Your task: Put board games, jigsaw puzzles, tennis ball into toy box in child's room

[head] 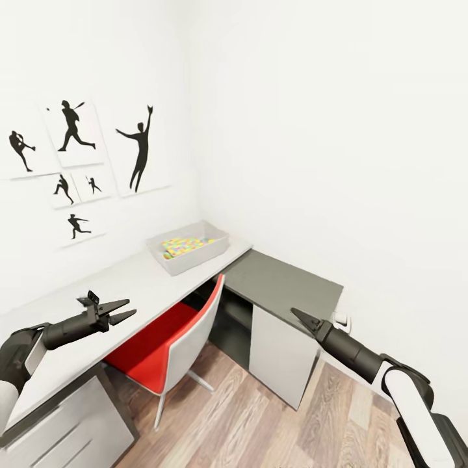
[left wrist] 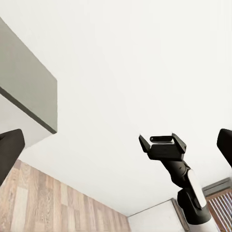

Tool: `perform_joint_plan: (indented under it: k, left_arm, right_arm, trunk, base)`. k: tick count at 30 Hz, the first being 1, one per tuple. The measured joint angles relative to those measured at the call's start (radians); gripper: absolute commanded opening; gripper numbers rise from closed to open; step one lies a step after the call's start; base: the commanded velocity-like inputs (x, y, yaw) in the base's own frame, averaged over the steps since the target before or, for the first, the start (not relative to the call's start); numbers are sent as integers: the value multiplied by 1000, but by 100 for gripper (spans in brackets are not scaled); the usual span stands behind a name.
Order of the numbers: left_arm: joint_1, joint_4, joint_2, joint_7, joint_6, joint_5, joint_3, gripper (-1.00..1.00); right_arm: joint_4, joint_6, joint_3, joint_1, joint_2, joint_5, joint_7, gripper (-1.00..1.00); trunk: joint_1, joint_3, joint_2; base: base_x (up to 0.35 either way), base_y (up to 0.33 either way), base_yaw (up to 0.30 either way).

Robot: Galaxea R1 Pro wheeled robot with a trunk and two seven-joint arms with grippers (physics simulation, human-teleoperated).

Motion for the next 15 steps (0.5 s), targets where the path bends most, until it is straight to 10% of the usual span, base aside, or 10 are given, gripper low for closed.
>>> perform_joint_plan:
  k: [15]
  left_arm:
    - [1,0,1,0,0,1,0,100]
  right_arm:
    - [8,0,-3,-1,-1,-1,0,100]
  trunk:
    - [0,8,0]
  base:
    - [0,0,-270]
